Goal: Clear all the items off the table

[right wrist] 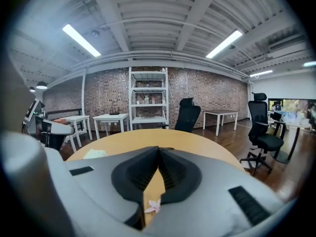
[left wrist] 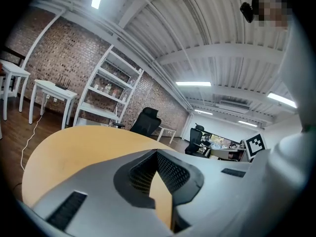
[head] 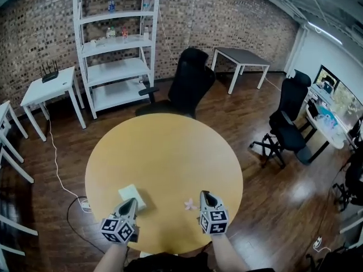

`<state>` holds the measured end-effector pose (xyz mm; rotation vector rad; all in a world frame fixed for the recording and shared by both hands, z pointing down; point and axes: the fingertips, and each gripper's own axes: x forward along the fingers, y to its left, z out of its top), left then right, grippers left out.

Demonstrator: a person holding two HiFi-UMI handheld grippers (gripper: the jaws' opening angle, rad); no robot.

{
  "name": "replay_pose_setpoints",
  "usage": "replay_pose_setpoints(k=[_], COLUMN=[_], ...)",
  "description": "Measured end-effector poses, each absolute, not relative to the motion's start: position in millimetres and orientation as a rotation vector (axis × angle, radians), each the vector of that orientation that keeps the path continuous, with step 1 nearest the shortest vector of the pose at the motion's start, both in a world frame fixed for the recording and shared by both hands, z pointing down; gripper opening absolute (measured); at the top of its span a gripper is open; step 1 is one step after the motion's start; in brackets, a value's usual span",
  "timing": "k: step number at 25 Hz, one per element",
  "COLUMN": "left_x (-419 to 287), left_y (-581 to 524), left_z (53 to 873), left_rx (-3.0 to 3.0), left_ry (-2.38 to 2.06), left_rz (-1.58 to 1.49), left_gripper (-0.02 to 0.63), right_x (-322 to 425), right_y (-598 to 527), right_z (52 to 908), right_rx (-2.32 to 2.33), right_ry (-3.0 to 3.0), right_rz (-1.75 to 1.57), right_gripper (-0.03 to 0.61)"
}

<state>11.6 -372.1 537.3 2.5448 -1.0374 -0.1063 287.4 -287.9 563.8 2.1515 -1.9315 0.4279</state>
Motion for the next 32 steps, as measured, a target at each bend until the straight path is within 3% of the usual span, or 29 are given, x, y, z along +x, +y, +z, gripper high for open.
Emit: replay_pose_setpoints(k=[12,32], left_x=[33.1,-6.7], left_y=[-381.5,-398.7], left_z=[501.3,490.6], left_rx=[2.642,2.584], left_ry=[-0.965,-1.014], left_rz=[-0.240,-0.300], left_gripper=[-0.009,-0.009], right_x=[304.0,278.8], right_y=[-284.0,-291.5], right_z=[498.0,481.6], right_rx=[2.373,2.365], right_ry=[-2.000,-2.018], right_rz=[0.173,0.143], right_gripper=[0.003,0.002])
